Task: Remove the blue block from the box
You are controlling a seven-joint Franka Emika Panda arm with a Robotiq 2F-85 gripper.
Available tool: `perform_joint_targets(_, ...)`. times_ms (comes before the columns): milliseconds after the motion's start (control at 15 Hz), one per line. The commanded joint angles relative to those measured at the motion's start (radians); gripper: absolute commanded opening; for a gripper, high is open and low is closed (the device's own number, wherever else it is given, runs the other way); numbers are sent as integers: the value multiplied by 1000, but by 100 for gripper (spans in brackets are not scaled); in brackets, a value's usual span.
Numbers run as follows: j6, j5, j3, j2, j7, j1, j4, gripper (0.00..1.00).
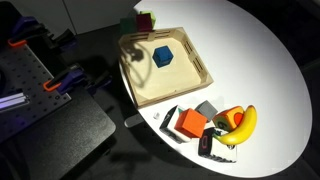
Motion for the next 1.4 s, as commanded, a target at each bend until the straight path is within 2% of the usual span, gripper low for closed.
perform_joint_targets(0,68,5,-20,51,18,1,30,100)
perform_joint_targets(533,307,61,-64,216,30,-13,94,100)
perform_joint_targets(933,462,220,-95,373,-41,-25,159,100)
perform_joint_targets(1200,459,337,-91,446,-114,-50,212,100)
perform_joint_targets(1267,445,325,-93,449,-94,-57,220,100)
perform_joint_targets(1333,476,306,-84,427,-75,-49,176,100)
